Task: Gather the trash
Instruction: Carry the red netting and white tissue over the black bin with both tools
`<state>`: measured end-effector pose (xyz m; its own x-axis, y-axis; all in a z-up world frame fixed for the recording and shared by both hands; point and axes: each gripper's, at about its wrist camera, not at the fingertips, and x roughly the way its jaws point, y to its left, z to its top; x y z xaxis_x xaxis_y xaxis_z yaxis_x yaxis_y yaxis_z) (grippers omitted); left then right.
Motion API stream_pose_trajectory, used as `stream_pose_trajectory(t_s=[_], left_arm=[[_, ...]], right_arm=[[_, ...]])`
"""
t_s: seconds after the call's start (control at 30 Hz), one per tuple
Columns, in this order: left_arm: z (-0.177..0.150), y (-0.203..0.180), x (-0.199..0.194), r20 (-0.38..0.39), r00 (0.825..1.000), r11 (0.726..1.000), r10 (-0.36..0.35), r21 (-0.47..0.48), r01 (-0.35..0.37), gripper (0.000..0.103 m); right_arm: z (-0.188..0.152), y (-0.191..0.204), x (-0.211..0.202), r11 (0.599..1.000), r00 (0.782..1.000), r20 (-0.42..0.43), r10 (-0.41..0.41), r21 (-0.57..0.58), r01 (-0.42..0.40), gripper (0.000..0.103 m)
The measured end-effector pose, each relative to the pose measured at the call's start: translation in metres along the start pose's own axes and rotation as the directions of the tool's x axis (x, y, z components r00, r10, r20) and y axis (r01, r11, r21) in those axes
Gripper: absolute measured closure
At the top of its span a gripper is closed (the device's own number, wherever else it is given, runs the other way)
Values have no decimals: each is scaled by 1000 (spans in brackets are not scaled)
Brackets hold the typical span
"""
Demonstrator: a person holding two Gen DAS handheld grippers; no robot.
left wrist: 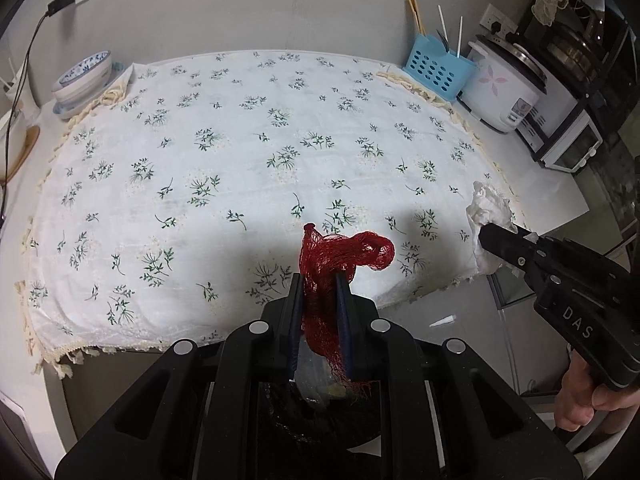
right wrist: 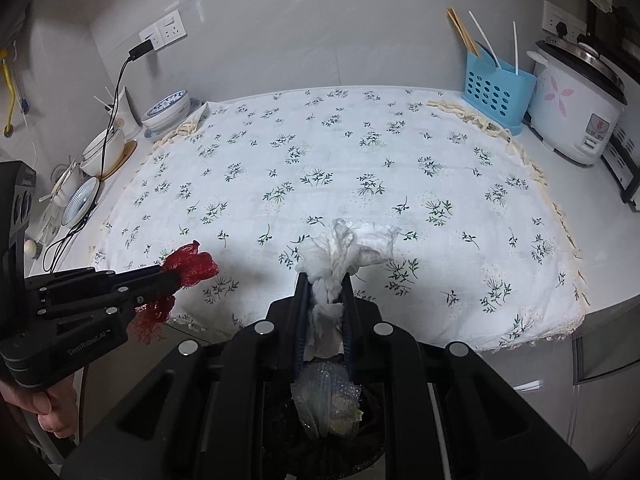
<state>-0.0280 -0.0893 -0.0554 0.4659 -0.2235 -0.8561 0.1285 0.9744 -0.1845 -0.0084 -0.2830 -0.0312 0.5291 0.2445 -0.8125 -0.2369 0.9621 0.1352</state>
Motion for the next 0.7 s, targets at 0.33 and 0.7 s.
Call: stream_pose_trajectory(t_s=[0.33, 0.7], left_arm=[[-34, -15, 4, -36, 999, 1000, -7, 8, 7, 88], [-67, -26, 12, -65, 998, 1000, -19, 9, 19, 88]], right_arm=[[-36, -7, -5, 1000, 999, -38, 5, 9, -5, 89], [-75, -12, -5, 1000, 997, -80, 11, 11, -10, 89]])
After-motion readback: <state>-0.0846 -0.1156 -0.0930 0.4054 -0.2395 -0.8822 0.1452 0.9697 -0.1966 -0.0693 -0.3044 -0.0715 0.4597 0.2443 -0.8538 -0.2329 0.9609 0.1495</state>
